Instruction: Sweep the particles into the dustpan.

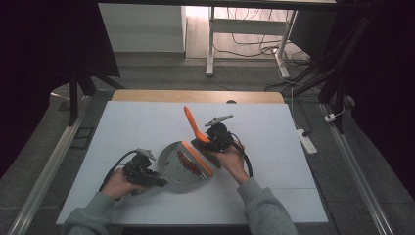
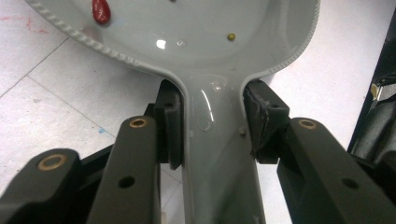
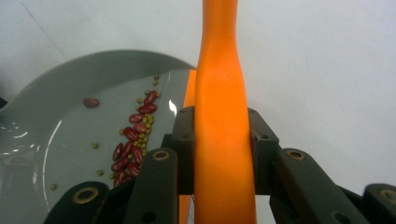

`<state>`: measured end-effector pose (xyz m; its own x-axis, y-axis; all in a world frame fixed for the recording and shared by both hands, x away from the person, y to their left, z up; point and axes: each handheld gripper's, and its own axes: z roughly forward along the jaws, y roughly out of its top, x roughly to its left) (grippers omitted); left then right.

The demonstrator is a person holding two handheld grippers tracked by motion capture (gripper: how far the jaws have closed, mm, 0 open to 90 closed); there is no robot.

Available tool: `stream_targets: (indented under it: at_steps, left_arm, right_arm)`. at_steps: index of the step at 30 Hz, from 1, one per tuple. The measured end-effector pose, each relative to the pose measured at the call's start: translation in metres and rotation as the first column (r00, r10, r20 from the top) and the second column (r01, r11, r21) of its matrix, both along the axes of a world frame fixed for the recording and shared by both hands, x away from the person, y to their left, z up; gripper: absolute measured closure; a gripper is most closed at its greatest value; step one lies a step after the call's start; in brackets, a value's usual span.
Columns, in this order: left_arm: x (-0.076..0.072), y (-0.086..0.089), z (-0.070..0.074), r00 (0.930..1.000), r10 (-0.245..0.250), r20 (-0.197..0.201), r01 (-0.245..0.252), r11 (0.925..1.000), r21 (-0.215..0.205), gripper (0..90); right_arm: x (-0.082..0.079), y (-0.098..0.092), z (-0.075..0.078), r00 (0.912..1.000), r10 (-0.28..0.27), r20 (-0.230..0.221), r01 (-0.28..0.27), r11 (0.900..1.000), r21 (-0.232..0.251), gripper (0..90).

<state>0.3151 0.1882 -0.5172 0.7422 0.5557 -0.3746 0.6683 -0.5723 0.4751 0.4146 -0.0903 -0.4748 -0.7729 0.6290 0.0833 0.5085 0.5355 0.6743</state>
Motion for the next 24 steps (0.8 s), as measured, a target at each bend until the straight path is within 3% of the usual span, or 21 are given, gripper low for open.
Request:
stream_targets:
  at_steps: [7, 16, 24]
  left_arm:
    - [0.000, 0.000, 0.000, 1.0000, -0.002, 0.000, 0.002, 1.0000, 0.004, 61.5]
    - [0.000, 0.000, 0.000, 1.0000, -0.002, 0.003, 0.002, 1.0000, 0.000, 61.6]
    - [0.000, 0.001, 0.000, 1.0000, 0.001, 0.006, -0.001, 1.0000, -0.005, 61.6]
  right_arm:
    - [-0.006, 0.015, -0.008, 0.9985, 0.047, -0.029, -0.047, 0.999, 0.001, 70.4]
    - [-0.023, 0.045, -0.002, 0.9899, 0.140, -0.021, -0.139, 0.990, 0.035, 70.4]
    - [-0.025, 0.031, 0.015, 0.9935, 0.109, 0.034, -0.111, 0.991, 0.075, 70.3]
